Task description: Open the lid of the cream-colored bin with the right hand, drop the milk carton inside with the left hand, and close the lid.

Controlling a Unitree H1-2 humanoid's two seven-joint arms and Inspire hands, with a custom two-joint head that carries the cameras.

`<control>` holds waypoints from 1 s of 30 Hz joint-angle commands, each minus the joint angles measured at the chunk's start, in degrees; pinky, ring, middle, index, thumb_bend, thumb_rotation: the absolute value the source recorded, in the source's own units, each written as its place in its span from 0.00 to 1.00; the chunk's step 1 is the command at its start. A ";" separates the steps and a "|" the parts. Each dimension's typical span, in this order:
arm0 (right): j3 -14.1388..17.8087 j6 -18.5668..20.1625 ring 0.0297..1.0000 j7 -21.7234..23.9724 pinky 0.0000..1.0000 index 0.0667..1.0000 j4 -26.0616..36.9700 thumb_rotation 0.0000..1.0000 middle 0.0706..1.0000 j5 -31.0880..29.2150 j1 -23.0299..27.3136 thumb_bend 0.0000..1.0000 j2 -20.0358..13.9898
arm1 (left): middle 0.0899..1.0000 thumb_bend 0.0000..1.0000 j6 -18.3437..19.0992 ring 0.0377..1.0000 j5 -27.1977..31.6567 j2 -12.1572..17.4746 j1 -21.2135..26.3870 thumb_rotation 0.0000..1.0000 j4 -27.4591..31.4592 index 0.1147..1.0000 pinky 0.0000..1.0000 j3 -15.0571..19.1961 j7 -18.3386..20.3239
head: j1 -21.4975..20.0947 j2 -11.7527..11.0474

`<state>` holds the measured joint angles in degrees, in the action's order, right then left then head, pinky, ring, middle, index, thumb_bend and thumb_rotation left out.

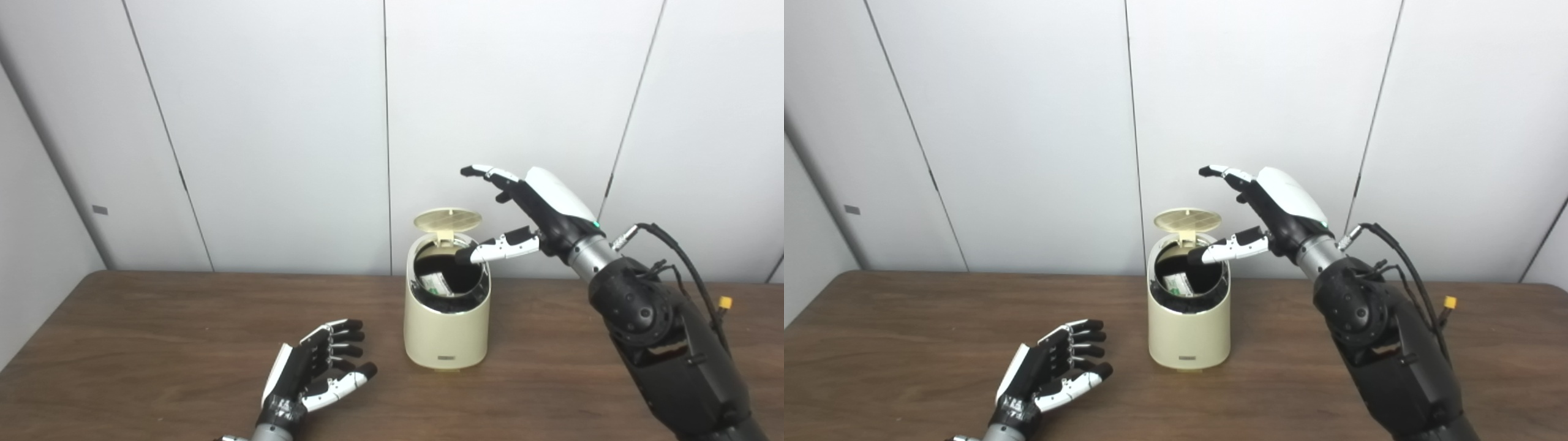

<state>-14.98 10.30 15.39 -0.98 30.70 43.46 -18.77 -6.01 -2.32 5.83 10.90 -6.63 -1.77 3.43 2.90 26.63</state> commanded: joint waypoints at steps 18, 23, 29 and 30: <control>-0.68 -1.18 0.92 8.02 0.81 0.79 7.44 0.46 0.81 0.04 1.39 0.80 -2.85 | 0.70 0.70 -1.61 0.65 -1.22 0.07 1.48 0.20 1.32 0.76 0.57 0.29 -0.62 | 0.31 0.42; -0.53 -1.24 0.92 8.20 0.81 0.79 7.45 0.46 0.81 0.12 1.36 0.80 -2.76 | 0.70 0.70 -1.61 0.65 -1.34 -0.01 1.47 0.20 1.32 0.76 0.57 0.40 -0.54 | 0.31 0.42; -1.58 -2.76 0.93 11.73 0.79 0.74 10.11 0.49 0.77 -0.17 -0.34 0.82 -5.83 | 0.68 0.68 -1.77 0.65 -0.69 0.21 2.01 0.18 0.83 0.74 0.57 1.05 -0.50 | 0.49 0.81; -1.57 -2.91 0.93 11.88 0.79 0.74 10.23 0.49 0.77 -0.21 -0.45 0.82 -5.94 | 0.68 0.68 -1.77 0.64 -0.78 0.23 2.01 0.18 0.80 0.74 0.57 1.06 -0.46 | 0.49 0.81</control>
<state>-17.32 8.64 27.41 7.73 30.69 41.43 -23.47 -5.97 -3.50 5.80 10.95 -6.63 -1.02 3.27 3.34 27.42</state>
